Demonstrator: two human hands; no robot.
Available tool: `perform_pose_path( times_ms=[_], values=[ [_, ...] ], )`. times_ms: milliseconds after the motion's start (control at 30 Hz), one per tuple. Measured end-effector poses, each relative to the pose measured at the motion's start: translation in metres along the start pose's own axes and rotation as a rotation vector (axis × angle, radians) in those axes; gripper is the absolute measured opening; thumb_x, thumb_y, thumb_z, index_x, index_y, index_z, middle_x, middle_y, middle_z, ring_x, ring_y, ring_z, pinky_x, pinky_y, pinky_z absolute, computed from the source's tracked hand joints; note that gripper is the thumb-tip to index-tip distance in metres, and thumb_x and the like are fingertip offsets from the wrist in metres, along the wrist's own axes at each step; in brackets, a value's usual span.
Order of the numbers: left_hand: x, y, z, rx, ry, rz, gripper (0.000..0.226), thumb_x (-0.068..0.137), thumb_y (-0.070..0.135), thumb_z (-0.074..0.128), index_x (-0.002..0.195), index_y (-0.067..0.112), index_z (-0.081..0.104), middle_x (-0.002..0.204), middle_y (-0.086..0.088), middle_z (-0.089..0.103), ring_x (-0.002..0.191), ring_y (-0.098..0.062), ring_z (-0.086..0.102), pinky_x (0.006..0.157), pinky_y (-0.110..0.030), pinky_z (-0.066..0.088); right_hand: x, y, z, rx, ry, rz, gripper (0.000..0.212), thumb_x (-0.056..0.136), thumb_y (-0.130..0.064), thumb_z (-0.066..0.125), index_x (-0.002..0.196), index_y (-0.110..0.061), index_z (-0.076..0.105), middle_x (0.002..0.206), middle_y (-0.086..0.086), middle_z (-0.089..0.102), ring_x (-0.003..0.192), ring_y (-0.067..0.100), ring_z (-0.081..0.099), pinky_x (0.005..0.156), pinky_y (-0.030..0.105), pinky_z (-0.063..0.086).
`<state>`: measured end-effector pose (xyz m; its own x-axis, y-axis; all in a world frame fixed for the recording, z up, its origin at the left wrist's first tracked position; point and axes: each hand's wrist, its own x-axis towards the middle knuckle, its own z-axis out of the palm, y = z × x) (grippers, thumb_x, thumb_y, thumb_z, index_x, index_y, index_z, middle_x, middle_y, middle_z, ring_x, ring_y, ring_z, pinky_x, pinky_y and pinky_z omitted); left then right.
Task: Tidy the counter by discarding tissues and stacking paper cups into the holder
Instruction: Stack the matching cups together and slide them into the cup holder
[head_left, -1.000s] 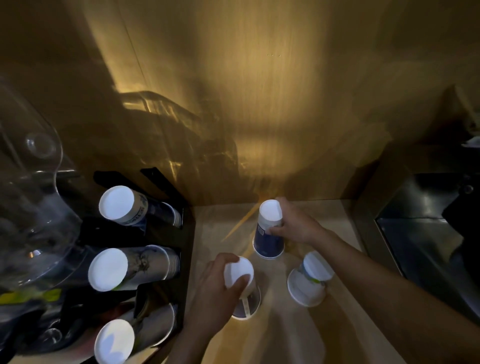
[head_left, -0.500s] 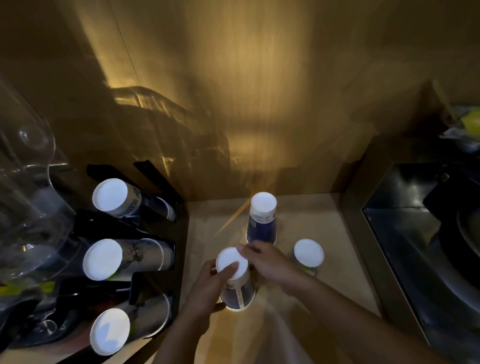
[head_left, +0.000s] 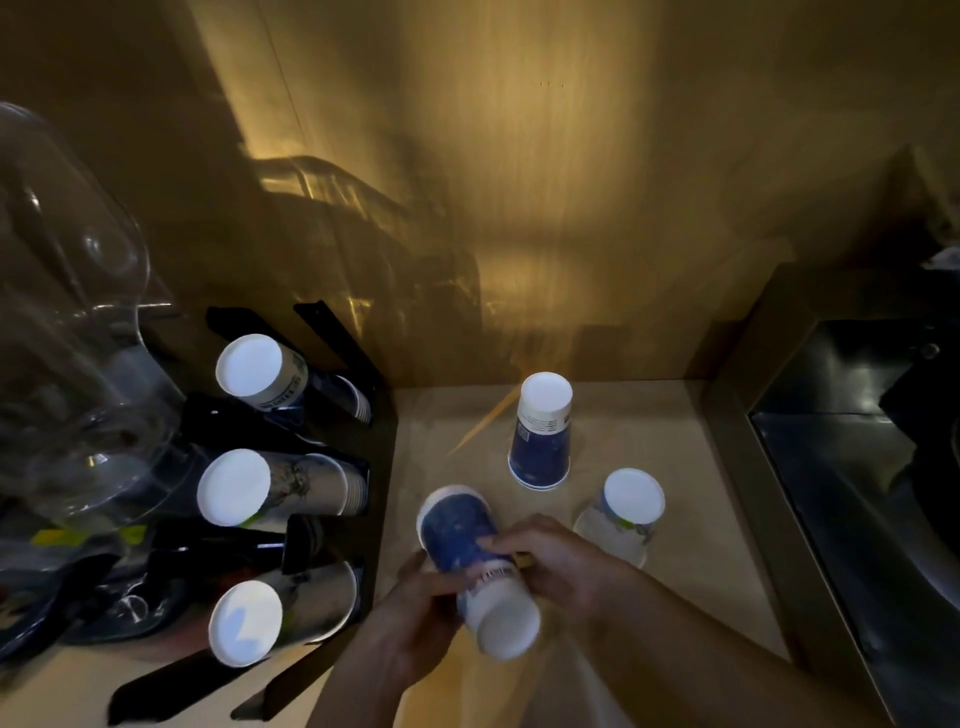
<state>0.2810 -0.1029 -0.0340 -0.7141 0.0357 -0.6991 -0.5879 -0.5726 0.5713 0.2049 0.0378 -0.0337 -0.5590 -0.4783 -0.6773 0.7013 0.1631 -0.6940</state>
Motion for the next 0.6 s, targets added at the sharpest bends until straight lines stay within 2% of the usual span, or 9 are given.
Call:
perform_pose_path(
  times_ms=[33, 100, 200, 267, 400, 467, 533, 600],
  values=[
    [0.001, -0.004, -0.001, -0.026, -0.020, 0.030, 0.091, 0.050, -0.022, 0.072, 0.130, 0.010, 0.042, 0.118, -0.029, 0.059, 0.092, -0.041, 0.063, 0.070, -0.049, 0.055, 0.002, 0.003, 0.001, 0.035, -0.023, 0.001, 0.067, 0.062, -0.013, 0.080, 0.120, -0.006, 0.047, 0.120, 0.022, 0.058, 0.103, 0.034, 0.061, 0.085, 0.043, 0.053],
    [0.000, -0.007, -0.004, 0.003, -0.056, 0.080, 0.098, 0.044, -0.026, 0.068, 0.129, 0.015, 0.041, 0.118, -0.027, 0.063, 0.096, -0.040, 0.064, 0.073, -0.049, 0.054, 0.005, 0.008, 0.002, 0.043, -0.093, -0.036, 0.074, 0.054, -0.008, 0.081, 0.119, -0.015, 0.048, 0.118, 0.017, 0.061, 0.103, 0.033, 0.062, 0.089, 0.045, 0.051],
    [-0.006, -0.001, -0.009, 0.161, -0.085, 0.175, 0.082, 0.045, -0.010, 0.078, 0.114, 0.026, 0.053, 0.104, -0.006, 0.075, 0.099, -0.028, 0.069, 0.079, -0.041, 0.054, 0.004, 0.006, 0.002, -0.107, -0.197, -0.183, 0.076, 0.052, -0.005, 0.080, 0.118, -0.026, 0.050, 0.117, 0.005, 0.064, 0.109, 0.024, 0.060, 0.098, 0.047, 0.046],
    [-0.011, 0.010, -0.006, 0.193, -0.067, 0.273, 0.079, 0.046, 0.008, 0.086, 0.116, 0.029, 0.054, 0.107, -0.002, 0.075, 0.101, -0.023, 0.069, 0.081, -0.039, 0.054, 0.003, 0.003, 0.003, -0.179, -0.236, -0.263, 0.079, 0.055, -0.003, 0.079, 0.123, -0.028, 0.047, 0.122, 0.000, 0.062, 0.113, 0.020, 0.057, 0.099, 0.046, 0.045],
    [-0.019, 0.034, 0.009, 0.388, 0.094, 0.534, 0.100, 0.052, 0.025, 0.087, 0.134, 0.035, 0.031, 0.126, 0.000, 0.061, 0.112, -0.019, 0.062, 0.093, -0.042, 0.054, -0.003, -0.005, 0.009, -0.225, -0.220, -0.390, 0.079, 0.059, -0.003, 0.080, 0.125, -0.026, 0.043, 0.126, 0.000, 0.059, 0.114, 0.016, 0.056, 0.096, 0.043, 0.049],
    [-0.023, 0.041, 0.017, 0.482, 0.115, 0.684, 0.107, 0.054, 0.031, 0.088, 0.135, 0.044, 0.020, 0.129, 0.013, 0.051, 0.112, -0.005, 0.058, 0.087, -0.025, 0.056, -0.006, -0.011, 0.012, -0.269, -0.183, -0.446, 0.079, 0.060, -0.004, 0.080, 0.124, -0.028, 0.041, 0.125, 0.001, 0.058, 0.114, 0.016, 0.056, 0.092, 0.039, 0.052],
    [-0.027, 0.048, 0.025, 0.555, 0.139, 0.792, 0.102, 0.058, 0.035, 0.085, 0.132, 0.053, 0.016, 0.127, 0.027, 0.042, 0.111, 0.011, 0.050, 0.079, -0.009, 0.052, -0.010, -0.017, 0.015, -0.334, -0.135, -0.486, 0.080, 0.061, -0.003, 0.081, 0.124, -0.028, 0.040, 0.123, 0.001, 0.057, 0.112, 0.015, 0.056, 0.086, 0.035, 0.054],
    [-0.030, 0.053, 0.033, 0.634, 0.177, 0.858, 0.090, 0.063, 0.033, 0.083, 0.118, 0.066, 0.020, 0.123, 0.032, 0.041, 0.113, 0.011, 0.049, 0.083, -0.011, 0.051, -0.015, -0.025, 0.015, -0.404, -0.118, -0.510, 0.081, 0.062, -0.003, 0.080, 0.127, -0.026, 0.038, 0.122, -0.001, 0.057, 0.110, 0.013, 0.056, 0.083, 0.031, 0.055]
  ],
)
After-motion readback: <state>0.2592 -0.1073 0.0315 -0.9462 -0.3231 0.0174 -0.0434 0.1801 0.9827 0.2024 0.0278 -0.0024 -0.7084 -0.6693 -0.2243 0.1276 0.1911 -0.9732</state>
